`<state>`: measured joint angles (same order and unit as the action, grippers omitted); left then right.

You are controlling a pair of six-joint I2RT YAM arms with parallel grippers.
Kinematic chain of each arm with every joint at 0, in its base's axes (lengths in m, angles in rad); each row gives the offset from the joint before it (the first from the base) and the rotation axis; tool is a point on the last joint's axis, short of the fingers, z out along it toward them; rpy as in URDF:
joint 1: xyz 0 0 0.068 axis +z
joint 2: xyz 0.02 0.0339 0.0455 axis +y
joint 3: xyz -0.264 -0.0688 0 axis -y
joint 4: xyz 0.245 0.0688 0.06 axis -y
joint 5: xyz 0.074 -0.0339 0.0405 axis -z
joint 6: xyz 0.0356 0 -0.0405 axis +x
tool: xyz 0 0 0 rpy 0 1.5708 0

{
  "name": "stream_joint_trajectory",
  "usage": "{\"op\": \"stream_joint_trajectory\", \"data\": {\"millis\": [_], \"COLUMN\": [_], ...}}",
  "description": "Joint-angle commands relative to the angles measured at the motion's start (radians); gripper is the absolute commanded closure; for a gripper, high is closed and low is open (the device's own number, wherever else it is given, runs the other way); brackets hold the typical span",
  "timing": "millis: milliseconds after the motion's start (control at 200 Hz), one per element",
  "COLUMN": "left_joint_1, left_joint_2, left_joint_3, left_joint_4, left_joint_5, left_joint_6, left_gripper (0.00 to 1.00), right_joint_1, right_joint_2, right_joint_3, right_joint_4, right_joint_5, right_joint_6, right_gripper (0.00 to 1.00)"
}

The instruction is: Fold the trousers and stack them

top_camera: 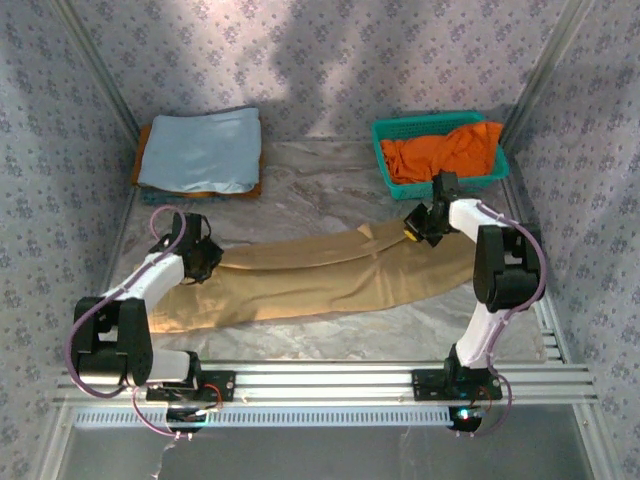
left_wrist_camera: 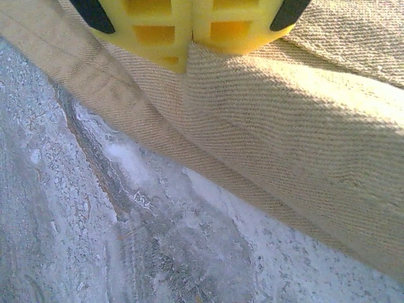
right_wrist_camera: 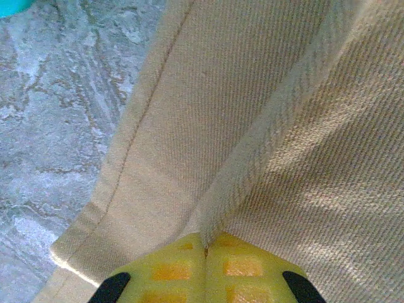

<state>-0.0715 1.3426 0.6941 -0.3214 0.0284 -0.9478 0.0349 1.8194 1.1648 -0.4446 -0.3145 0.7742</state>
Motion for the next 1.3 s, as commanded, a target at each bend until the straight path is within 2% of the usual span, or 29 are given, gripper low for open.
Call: {"op": "stream_joint_trajectory", "data": {"millis": [0, 280, 320, 345, 385, 440, 500, 545, 720, 844, 929, 974, 1084, 1194, 1294], "left_joint_1": [0.015, 0.065, 0.071, 0.075, 0.085, 0.098, 0.103, 0.105, 0.108, 0.064, 0.032, 0.029, 0.027, 0.027, 0.029], "left_joint_2": [-0.026, 0.051, 0.072, 0.086, 0.103, 0.112, 0.099, 0.076, -0.039, -0.035, -0.022, -0.007, 0.04, 0.086, 0.147], "left_joint_3": [0.044, 0.09, 0.098, 0.103, 0.113, 0.131, 0.156, 0.174, 0.189, 0.169, 0.128, 0.109, 0.096, 0.112, 0.145], "left_joint_4": [-0.028, -0.013, -0.004, 0.003, 0.015, 0.019, 0.001, -0.024, -0.072, -0.098, -0.058, -0.038, -0.003, 0.024, 0.051], "left_joint_5": [-0.033, -0.002, 0.009, 0.015, 0.036, 0.081, 0.104, 0.101, 0.101, 0.111, 0.096, 0.103, 0.114, 0.091, 0.088], "left_joint_6": [0.013, 0.053, 0.065, 0.073, 0.09, 0.112, 0.14, 0.157, 0.148, 0.128, 0.122, 0.114, 0.117, 0.131, 0.138], "left_gripper": [1.0, 1.0, 0.88, 0.72, 0.56, 0.33, 0.19, 0.16, 0.15, 0.26, 0.38, 0.48, 0.61, 0.7, 0.7], "right_joint_1": [-0.01, -0.033, -0.032, -0.031, -0.029, -0.025, -0.016, -0.009, 0.023, 0.095, 0.157, 0.19, 0.274, 0.355, 0.403], "right_joint_2": [-0.031, 0.08, 0.099, 0.107, 0.111, 0.094, 0.06, 0.031, -0.093, -0.125, -0.115, -0.102, -0.051, 0.041, 0.136], "right_joint_3": [0.064, 0.17, 0.188, 0.196, 0.205, 0.205, 0.202, 0.201, 0.154, 0.116, 0.106, 0.107, 0.136, 0.213, 0.301], "right_joint_4": [-0.017, -0.021, -0.026, -0.028, -0.032, -0.037, -0.051, -0.07, -0.092, -0.089, -0.091, -0.087, -0.079, -0.096, -0.126], "right_joint_5": [-0.004, -0.034, -0.033, -0.034, -0.036, -0.038, -0.026, -0.007, 0.065, 0.064, 0.065, 0.066, 0.068, 0.07, 0.087], "right_joint_6": [-0.022, -0.011, -0.012, -0.014, -0.021, -0.033, -0.056, -0.073, -0.105, -0.121, -0.128, -0.128, -0.138, -0.169, -0.181], "right_gripper": [1.0, 1.0, 1.0, 0.97, 0.9, 0.74, 0.65, 0.64, 0.6, 0.63, 0.72, 0.81, 0.96, 1.0, 1.0]}}
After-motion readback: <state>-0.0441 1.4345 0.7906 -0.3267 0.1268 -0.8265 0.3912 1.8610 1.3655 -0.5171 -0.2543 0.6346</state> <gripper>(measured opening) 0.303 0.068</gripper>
